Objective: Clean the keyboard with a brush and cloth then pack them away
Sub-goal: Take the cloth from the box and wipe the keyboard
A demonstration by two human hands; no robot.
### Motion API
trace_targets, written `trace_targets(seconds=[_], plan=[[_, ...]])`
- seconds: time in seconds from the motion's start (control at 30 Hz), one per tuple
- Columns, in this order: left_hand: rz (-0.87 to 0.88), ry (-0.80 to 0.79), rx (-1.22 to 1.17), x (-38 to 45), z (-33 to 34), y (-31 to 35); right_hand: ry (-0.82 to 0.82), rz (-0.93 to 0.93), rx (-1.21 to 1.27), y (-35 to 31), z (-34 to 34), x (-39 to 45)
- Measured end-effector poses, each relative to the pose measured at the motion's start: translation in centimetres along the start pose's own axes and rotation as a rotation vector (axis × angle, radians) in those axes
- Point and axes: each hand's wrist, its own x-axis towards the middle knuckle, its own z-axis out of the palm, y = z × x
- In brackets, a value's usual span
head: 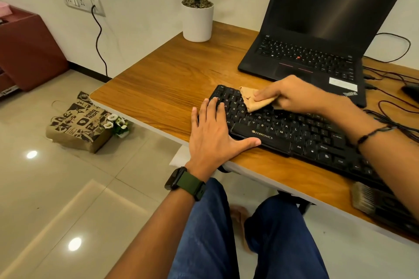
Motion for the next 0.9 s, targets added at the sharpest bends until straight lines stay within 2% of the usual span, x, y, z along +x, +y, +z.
trace_targets(seconds=[0.13, 0.17, 0.27, 0.33, 0.57, 0.67, 0.77, 0.9], plan=[[0.008, 0.012, 0.006, 0.0, 0.0, 0.0, 0.280, 0.063, 0.032, -1.0, -0.6, 2.3], [0.007, 0.013, 0.005, -0.1, -0.1, 0.0, 0.298, 0.051, 0.009, -1.5, -0.3, 3.2], [0.000, 0.009, 0.000, -0.2, -0.2, 0.1, 0.133, -0.018, -0.086, -2.7, 1.4, 4.6], [-0.002, 0.000, -0.005, -0.2, -0.2, 0.2, 0.087, -0.021, -0.095, -2.4, 2.0, 3.8], [-0.008, 0.001, -0.017, -0.1, -0.1, 0.2, 0.040, 0.086, -0.022, 1.6, 0.4, -2.7], [-0.004, 0.001, -0.019, -0.1, -0.2, 0.2, 0.153, 0.126, 0.040, 1.2, -0.2, -2.0], [-0.009, 0.001, -0.020, -0.1, -0.2, 0.2, 0.246, 0.067, 0.013, -0.4, 0.1, 0.4], [-0.019, 0.004, -0.024, -0.2, -0.2, 0.3, 0.131, 0.022, -0.065, -1.0, 1.3, 1.3]])
